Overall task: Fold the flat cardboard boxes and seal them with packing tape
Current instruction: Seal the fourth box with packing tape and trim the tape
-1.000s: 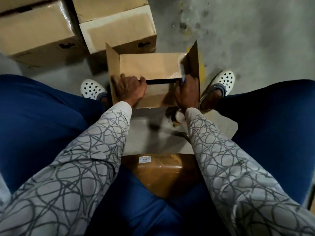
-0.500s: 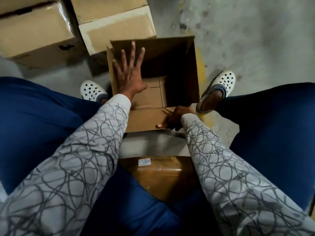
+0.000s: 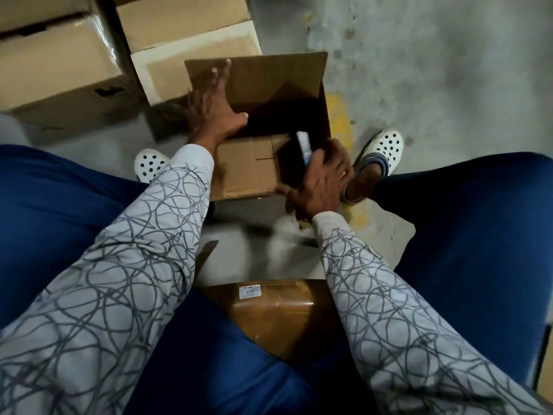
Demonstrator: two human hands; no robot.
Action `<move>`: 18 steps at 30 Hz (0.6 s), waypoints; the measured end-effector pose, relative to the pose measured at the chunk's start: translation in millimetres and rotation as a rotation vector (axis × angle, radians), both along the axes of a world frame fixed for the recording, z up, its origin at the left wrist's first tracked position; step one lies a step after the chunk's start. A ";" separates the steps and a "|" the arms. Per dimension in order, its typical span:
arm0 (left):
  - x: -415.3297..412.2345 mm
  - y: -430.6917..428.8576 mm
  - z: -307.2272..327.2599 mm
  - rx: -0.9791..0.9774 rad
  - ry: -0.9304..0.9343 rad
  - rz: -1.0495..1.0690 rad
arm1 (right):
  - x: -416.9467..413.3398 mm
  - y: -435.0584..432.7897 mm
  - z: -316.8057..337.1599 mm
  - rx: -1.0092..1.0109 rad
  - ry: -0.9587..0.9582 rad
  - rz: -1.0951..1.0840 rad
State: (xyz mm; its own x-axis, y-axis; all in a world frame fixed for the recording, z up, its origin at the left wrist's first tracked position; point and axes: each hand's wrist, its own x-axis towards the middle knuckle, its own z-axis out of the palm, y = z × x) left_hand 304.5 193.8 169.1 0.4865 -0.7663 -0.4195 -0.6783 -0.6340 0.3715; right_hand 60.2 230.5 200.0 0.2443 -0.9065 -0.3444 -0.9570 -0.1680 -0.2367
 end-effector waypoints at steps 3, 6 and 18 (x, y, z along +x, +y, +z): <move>-3.1 5.5 0.9 -0.057 0.019 -0.085 | 4.0 -0.5 -5.1 0.145 -0.083 -0.111; -0.1 15.2 -2.3 -0.142 0.074 -0.054 | 1.9 -2.4 -10.2 0.411 -0.009 0.169; -3.4 -15.8 10.1 -0.411 0.642 0.319 | -16.1 10.8 -49.9 0.541 0.398 0.723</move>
